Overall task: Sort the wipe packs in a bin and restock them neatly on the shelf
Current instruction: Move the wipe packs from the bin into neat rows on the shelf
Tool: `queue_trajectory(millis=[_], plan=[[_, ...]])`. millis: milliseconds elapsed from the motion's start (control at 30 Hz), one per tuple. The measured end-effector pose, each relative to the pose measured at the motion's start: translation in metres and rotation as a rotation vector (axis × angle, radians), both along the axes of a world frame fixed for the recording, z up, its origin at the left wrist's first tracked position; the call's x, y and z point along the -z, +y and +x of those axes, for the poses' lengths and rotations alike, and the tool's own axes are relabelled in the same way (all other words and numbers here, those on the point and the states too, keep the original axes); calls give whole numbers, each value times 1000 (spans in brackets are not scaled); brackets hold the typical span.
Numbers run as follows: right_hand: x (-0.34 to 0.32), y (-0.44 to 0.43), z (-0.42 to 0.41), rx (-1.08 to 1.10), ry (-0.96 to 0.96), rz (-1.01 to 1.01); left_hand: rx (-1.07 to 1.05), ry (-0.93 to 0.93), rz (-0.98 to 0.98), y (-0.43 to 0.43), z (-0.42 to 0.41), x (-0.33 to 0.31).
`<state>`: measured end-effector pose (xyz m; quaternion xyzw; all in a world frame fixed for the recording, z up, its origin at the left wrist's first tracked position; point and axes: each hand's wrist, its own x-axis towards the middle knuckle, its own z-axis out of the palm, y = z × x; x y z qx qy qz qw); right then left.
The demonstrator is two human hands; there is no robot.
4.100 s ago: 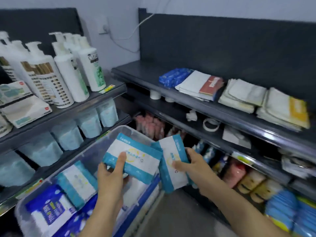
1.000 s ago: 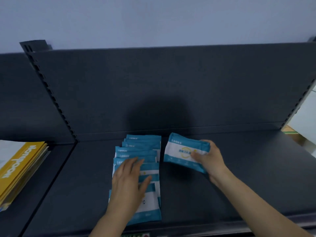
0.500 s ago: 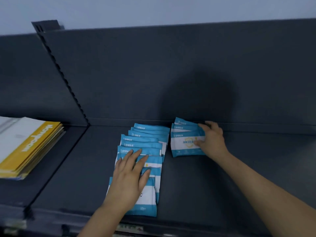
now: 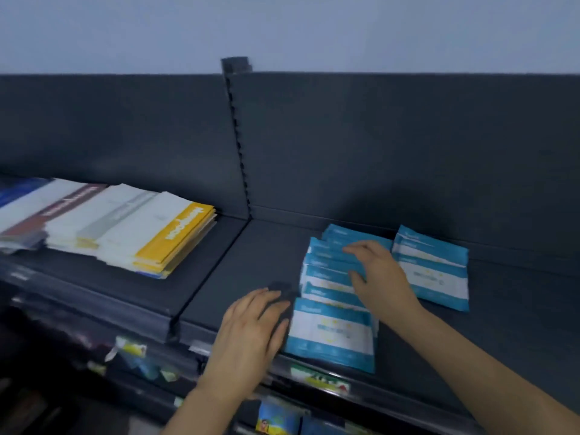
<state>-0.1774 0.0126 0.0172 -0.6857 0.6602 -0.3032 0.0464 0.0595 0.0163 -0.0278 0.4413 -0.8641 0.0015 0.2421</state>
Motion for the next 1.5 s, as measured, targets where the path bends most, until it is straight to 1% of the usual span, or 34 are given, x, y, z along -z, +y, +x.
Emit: queue_trajectory(millis=[100,167,233,400,533,667,900,1067,1267,1400,1500], plan=[[-15,-4,81,-166,48,31,-95,-28,4,11,79,3],[-17,-5,146,-273,91,81,-165,-27,0,25,144,7],[-14,-4,214,-377,104,128,-252,-70,-3,44,216,9],[7,2,379,-655,148,152,-586,-149,29,103,389,15],[14,12,488,-817,160,161,-781,-171,69,162,478,9],[12,20,581,-1003,210,202,-983,-146,105,205,542,15],[19,14,699,-1208,227,241,-1190,-133,130,234,609,25],[35,-20,782,-1325,216,343,-1333,-124,186,219,659,33],[54,-62,870,-1424,224,486,-1484,-139,207,188,714,38],[67,-72,916,-1450,228,582,-1524,-145,247,180,744,48],[76,-68,944,-1457,211,682,-1530,-165,323,180,771,51]])
